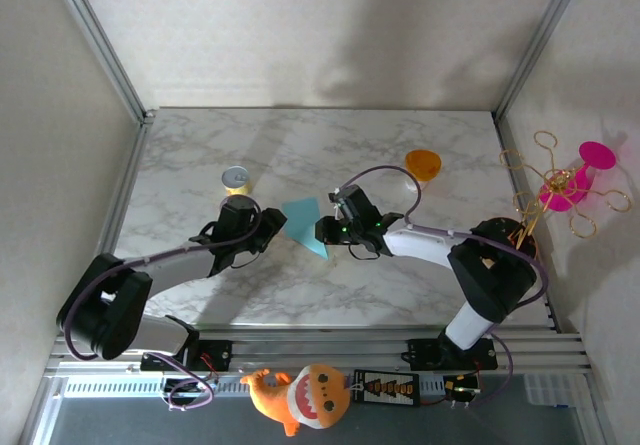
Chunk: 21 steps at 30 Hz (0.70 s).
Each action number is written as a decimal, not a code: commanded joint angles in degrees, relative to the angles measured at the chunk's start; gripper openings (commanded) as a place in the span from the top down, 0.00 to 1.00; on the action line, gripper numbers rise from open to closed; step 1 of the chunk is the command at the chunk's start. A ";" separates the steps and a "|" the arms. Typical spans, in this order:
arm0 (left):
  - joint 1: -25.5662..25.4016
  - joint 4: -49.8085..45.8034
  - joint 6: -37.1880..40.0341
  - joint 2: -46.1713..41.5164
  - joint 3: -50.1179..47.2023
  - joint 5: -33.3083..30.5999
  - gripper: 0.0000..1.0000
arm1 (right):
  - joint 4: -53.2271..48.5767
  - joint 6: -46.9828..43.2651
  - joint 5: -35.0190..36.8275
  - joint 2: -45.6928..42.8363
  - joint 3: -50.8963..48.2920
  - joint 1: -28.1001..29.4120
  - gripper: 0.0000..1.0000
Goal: Fold a paper plane with a square sheet of paper (pick it up from the middle)
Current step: Third fold the triangle at the center of the table.
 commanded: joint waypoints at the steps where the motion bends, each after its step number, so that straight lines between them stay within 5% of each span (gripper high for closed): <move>1: 0.27 0.81 0.12 -1.31 -1.54 -0.05 0.44 | 1.32 0.49 -3.02 3.07 2.98 -0.25 0.79; 9: -0.52 2.93 0.56 3.32 -0.76 3.70 0.46 | -1.97 0.10 -1.36 8.75 6.69 -0.20 0.80; 21: -1.14 6.66 0.21 9.28 0.87 7.80 0.61 | -4.69 0.00 0.70 11.98 6.65 -0.31 0.80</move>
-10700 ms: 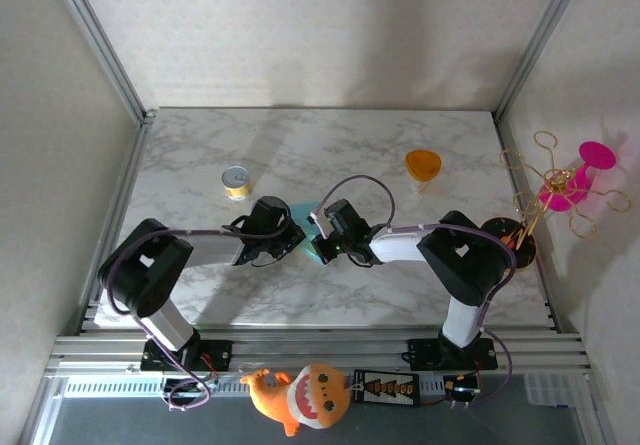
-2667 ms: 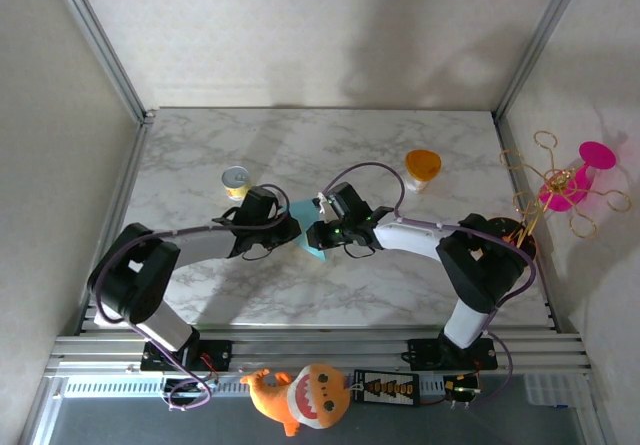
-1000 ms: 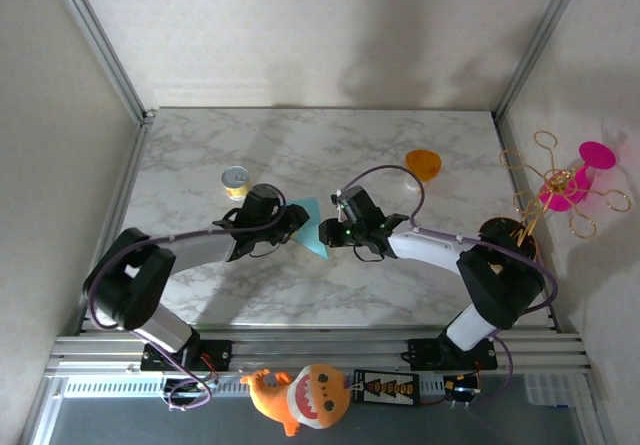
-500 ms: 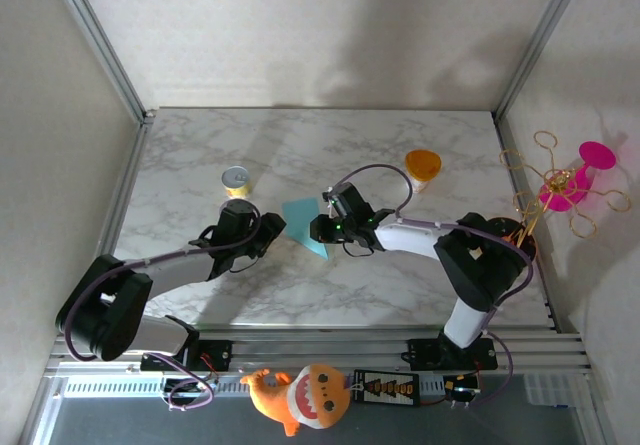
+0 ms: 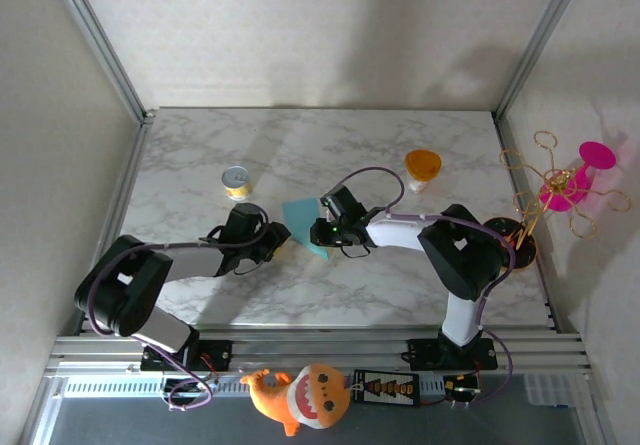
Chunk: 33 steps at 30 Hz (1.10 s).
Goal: Fold a paper plane with a square sheet of paper (pick it up from the middle)
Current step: Third fold the triangle at the center of the table, then fourth fold the wing at the center of the table.
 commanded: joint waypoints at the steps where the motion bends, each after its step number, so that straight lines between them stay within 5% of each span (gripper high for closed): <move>1: -0.65 3.19 0.23 1.26 1.72 2.53 0.62 | -1.90 -0.18 1.52 1.65 0.68 -0.28 0.80; 7: -0.66 4.05 1.52 3.73 3.22 4.11 0.71 | -2.87 -0.89 1.46 2.72 -0.11 -0.43 0.80; 33: -0.31 2.10 4.98 8.77 7.06 4.58 0.76 | -2.78 -1.17 1.50 3.34 -1.10 -0.35 0.80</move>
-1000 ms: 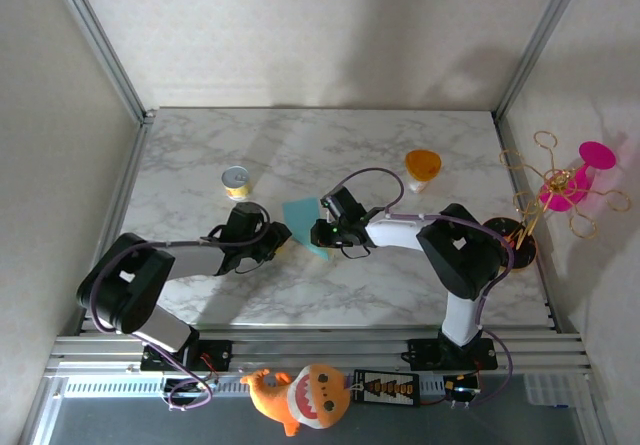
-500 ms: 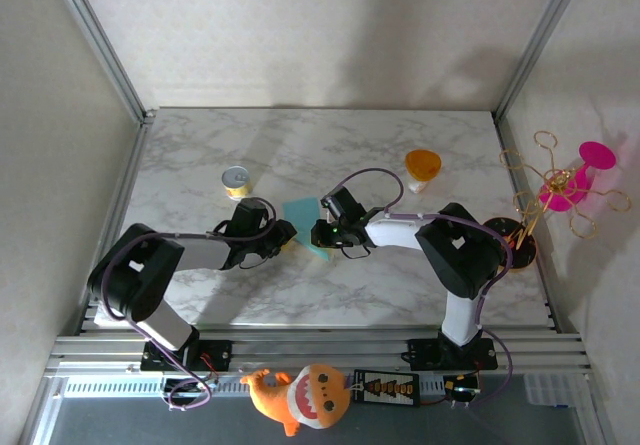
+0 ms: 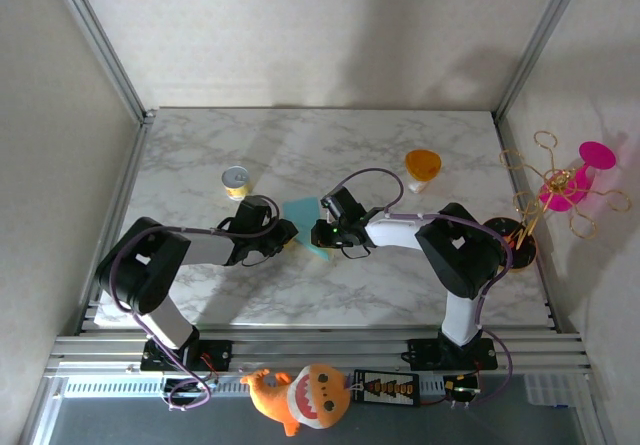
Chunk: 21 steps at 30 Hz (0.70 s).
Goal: Fold a paper plane with a square sheet of paper (pick it up from the middle)
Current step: Fourth fold the wing at the center of the table.
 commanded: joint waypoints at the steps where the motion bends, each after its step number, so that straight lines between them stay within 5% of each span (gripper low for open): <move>1: -0.04 -0.08 1.26 0.76 1.30 1.13 0.76 | -2.59 -0.72 1.33 2.48 -1.05 -0.28 0.80; 21: 1.98 6.92 0.85 3.96 0.81 5.36 0.79 | -2.59 -1.05 1.39 2.35 -1.94 -0.39 0.80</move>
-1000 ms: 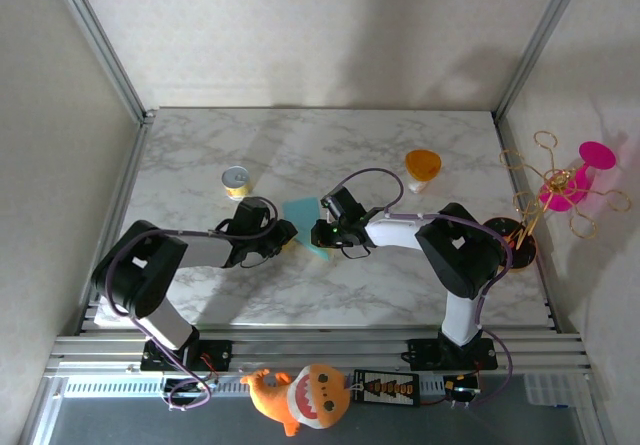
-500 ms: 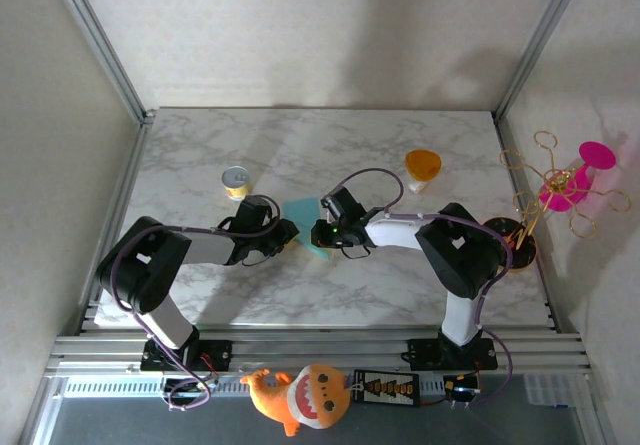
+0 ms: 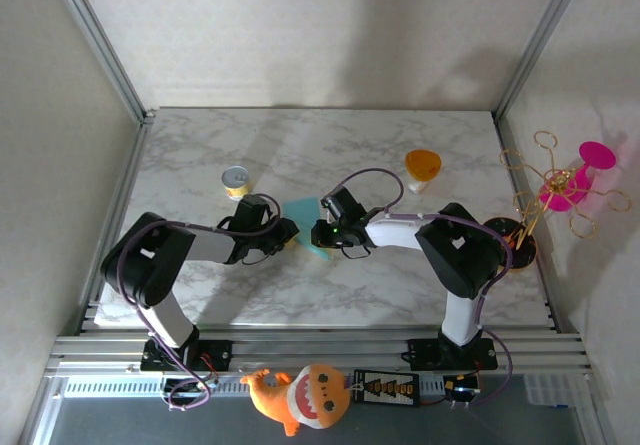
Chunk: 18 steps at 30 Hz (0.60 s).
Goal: Fold a paper plane with a square sheet of paper (pick it up from the middle)
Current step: Fourth fold the wing at the center of the table.
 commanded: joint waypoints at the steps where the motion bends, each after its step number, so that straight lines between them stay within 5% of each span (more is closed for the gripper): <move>1: 0.54 3.00 -0.64 1.38 0.76 1.55 0.79 | -2.83 -0.99 1.43 2.29 -1.74 -0.31 0.80; 18: 1.68 0.39 1.54 2.09 1.55 1.83 0.84 | -1.33 -3.73 2.41 1.04 -2.94 -0.44 0.79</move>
